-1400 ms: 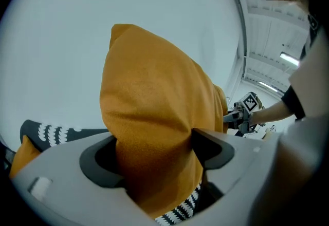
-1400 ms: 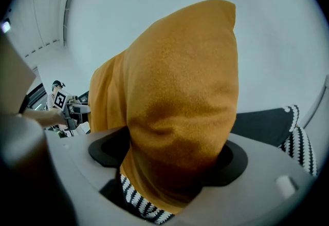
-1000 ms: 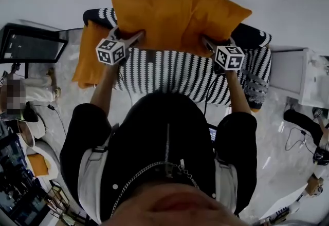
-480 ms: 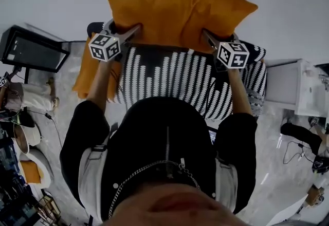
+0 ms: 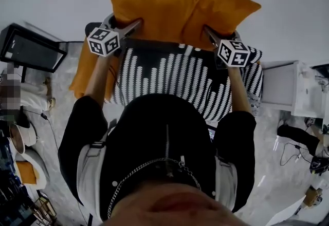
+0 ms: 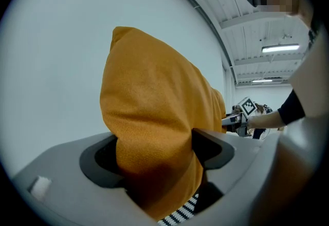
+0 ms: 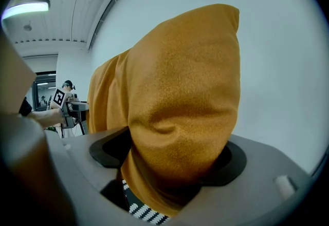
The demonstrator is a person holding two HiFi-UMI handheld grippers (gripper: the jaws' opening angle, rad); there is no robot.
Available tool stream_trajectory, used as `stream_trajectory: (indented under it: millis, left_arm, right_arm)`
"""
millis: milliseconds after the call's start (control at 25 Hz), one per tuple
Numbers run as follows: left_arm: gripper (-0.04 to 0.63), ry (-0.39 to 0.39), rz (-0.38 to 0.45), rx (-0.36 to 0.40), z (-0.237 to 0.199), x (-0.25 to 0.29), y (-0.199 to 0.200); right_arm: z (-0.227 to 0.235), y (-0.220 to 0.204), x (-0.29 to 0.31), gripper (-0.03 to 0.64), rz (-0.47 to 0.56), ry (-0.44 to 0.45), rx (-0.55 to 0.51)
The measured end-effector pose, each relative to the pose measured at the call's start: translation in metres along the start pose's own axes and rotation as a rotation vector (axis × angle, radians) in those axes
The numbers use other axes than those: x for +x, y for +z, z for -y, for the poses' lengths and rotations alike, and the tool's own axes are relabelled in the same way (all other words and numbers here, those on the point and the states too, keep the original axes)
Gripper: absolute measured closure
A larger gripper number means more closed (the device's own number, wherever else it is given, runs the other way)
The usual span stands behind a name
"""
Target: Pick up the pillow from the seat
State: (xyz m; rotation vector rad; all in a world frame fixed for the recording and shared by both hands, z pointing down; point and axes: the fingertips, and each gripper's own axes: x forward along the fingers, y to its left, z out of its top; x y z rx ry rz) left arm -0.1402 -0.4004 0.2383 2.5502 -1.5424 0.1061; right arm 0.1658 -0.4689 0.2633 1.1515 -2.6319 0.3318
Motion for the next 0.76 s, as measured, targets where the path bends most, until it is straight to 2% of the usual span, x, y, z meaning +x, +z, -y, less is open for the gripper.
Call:
stream_trajectory:
  millis: [760]
  left_arm:
    - [0.193, 0.000, 0.014, 0.011, 0.017, -0.011, 0.004]
  right_arm:
    - [-0.004, 0.000, -0.020, 0.215, 0.020, -0.006, -0.011]
